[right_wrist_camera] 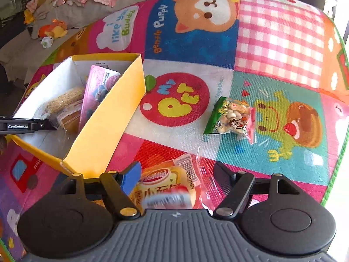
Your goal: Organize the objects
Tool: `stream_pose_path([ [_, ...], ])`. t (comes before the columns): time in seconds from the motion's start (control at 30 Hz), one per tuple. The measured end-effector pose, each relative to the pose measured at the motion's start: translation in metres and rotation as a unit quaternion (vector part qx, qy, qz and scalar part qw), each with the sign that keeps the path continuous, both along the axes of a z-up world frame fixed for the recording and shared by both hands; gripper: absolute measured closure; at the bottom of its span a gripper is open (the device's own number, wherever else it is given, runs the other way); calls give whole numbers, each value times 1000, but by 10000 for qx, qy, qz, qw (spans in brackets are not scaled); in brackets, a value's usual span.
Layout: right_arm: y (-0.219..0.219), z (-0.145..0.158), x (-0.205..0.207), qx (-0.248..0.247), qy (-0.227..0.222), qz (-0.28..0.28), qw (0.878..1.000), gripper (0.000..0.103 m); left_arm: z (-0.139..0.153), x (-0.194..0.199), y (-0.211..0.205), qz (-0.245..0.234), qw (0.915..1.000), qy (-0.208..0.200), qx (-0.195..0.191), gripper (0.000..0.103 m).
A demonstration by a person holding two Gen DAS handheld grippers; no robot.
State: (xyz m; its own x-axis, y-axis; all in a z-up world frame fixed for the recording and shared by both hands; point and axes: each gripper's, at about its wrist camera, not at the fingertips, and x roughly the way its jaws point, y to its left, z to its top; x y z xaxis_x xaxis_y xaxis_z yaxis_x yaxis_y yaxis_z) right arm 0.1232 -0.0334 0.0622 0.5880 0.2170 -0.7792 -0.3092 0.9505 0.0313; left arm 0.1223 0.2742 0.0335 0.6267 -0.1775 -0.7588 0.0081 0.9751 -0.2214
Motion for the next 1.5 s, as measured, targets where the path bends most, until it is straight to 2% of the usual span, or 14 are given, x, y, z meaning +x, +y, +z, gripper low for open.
stream_pose_path([
  [0.17,-31,30,-2,259,-455,-557,9971,20,0,0,0,15,10000,-6,-15,86],
  [0.37,-60,15,31,726,-225,-1418,9870,20,0,-1,0,27,10000,-10,-30,86],
  [0.57,-66,-10,19,228,-228,-1871,9818,20,0,-1,0,28,10000,-19,-35,85],
  [0.7,-77,-14,7,-458,-426,-2161,9744,20,0,-1,0,42,10000,-13,-30,86],
  [0.9,-82,11,17,514,-462,-1927,9788,20,1,-1,-2,51,10000,-8,13,86],
  [1.07,-57,1,71,1009,25,-1783,9788,20,0,-1,-1,50,10000,-8,10,86],
  [1.1,-52,-6,85,1033,141,-1831,9775,20,0,-1,-1,49,10000,-9,9,86],
  [1.2,-41,-29,118,619,287,-2087,9756,20,0,-1,-1,43,10000,-16,5,86],
  [1.27,-39,-42,127,499,413,-2218,9729,25,0,-2,-1,33,10000,-27,-5,86],
  [1.33,-32,-39,118,273,260,-2061,9778,47,0,-1,-1,31,10000,-34,-5,86],
  [1.5,-27,-5,51,225,-151,-1491,9885,49,0,-2,0,60,10000,-42,-29,86],
])
